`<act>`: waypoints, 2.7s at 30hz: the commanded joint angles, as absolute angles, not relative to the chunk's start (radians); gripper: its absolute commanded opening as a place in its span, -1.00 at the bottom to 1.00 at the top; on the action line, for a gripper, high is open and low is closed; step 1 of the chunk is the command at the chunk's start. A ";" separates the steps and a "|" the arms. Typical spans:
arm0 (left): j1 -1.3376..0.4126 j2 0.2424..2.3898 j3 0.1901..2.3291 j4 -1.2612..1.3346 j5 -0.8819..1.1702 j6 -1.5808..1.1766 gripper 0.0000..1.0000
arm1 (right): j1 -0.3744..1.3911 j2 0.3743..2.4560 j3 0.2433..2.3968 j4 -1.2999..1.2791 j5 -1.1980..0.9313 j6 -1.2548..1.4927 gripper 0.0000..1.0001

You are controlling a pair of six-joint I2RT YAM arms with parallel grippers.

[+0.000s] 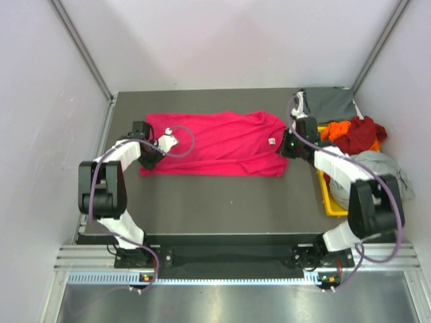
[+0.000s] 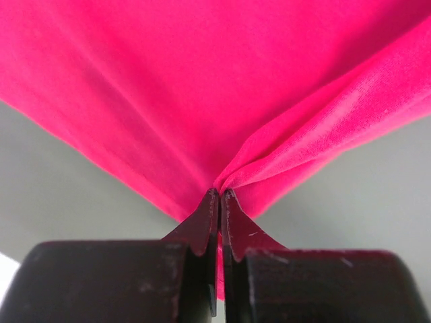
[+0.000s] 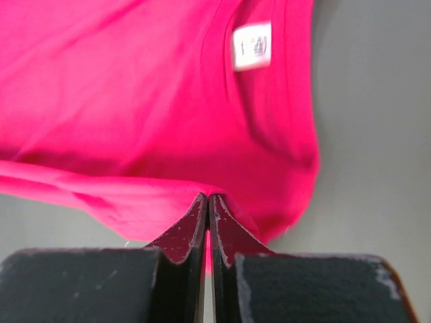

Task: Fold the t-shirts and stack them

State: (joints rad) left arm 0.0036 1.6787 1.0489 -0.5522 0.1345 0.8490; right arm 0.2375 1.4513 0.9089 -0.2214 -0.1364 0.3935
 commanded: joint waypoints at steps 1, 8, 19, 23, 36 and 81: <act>0.008 1.749 1.150 -0.589 0.132 0.824 -1.00 | 0.207 1.572 1.064 -0.189 -0.175 0.264 -1.00; 0.005 1.874 1.340 -0.624 0.129 0.792 -1.00 | 0.189 1.755 1.253 -0.238 -0.196 0.172 -1.00; 0.005 1.971 1.451 -0.634 0.061 0.746 -0.95 | 0.160 1.874 1.379 -0.278 -0.170 0.138 -1.00; 0.005 1.986 1.486 -0.629 0.064 0.720 -0.80 | 0.155 1.899 1.404 -0.273 -0.183 0.137 -1.00; 0.041 2.080 1.753 -0.570 -0.010 0.445 0.10 | 0.115 1.795 1.353 -0.325 0.035 0.242 -0.06; 0.049 1.456 0.871 -0.786 0.103 1.086 -1.00 | 0.129 1.168 0.556 -0.471 -0.190 0.480 -1.00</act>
State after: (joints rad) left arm 0.0422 1.5421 0.9112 -0.5713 0.0917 0.9722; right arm 0.1360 1.2724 0.6254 -0.3763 -0.1837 0.4030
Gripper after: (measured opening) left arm 0.013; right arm 0.014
